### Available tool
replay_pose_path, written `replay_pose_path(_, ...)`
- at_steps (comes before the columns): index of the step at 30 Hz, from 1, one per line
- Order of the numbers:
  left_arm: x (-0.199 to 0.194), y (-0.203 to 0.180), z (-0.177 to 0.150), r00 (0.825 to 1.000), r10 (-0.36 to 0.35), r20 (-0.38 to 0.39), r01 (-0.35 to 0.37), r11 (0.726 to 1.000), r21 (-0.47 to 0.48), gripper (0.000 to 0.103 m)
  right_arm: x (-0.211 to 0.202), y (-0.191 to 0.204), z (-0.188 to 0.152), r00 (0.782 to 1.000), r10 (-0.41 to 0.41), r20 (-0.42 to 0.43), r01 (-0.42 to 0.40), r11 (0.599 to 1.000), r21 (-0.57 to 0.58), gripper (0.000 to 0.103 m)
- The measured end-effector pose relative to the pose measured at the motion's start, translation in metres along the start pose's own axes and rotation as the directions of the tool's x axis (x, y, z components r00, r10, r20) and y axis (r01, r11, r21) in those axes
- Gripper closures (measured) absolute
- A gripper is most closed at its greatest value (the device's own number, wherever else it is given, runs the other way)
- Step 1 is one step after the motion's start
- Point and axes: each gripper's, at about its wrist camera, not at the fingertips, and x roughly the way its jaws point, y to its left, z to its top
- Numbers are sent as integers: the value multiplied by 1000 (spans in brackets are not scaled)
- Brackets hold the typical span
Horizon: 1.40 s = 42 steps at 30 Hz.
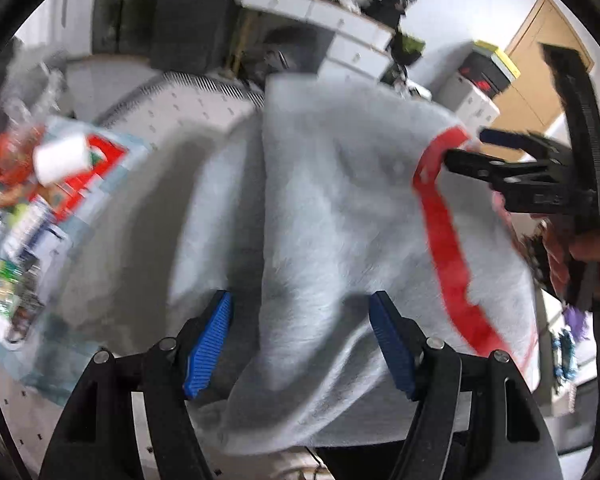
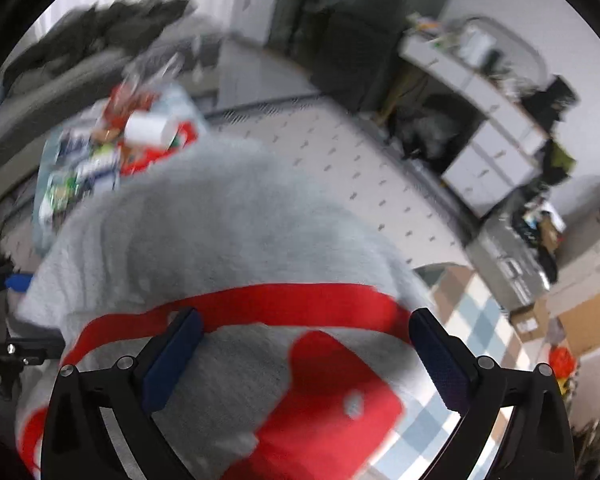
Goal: Fold large clothes
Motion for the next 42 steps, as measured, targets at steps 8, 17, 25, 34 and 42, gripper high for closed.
replay_pose_path(8, -101, -60, -38, 924, 129, 361, -174, 980, 96, 36, -145, -5, -90, 897, 125, 424, -205, 967, 148, 0)
replay_pose_path(17, -123, -111, -105, 797, 233, 557, -316, 947, 56, 17, -245, 26, -245, 724, 2, 690, -214, 951, 222, 0)
replay_pose_path(25, -127, -136, -154, 723, 284, 630, -419, 905, 74, 16, -269, 36, -332, 695, -109, 711, -233, 901, 367, 0)
replay_pose_path(34, -147, -118, -157, 721, 205, 662, -314, 948, 48, 16, -290, 69, -360, 683, -117, 721, -209, 914, 347, 0)
replay_pose_path(42, -145, -120, -163, 703, 211, 679, -323, 946, 40, 15, -301, 95, -370, 667, -138, 732, -156, 935, 318, 0)
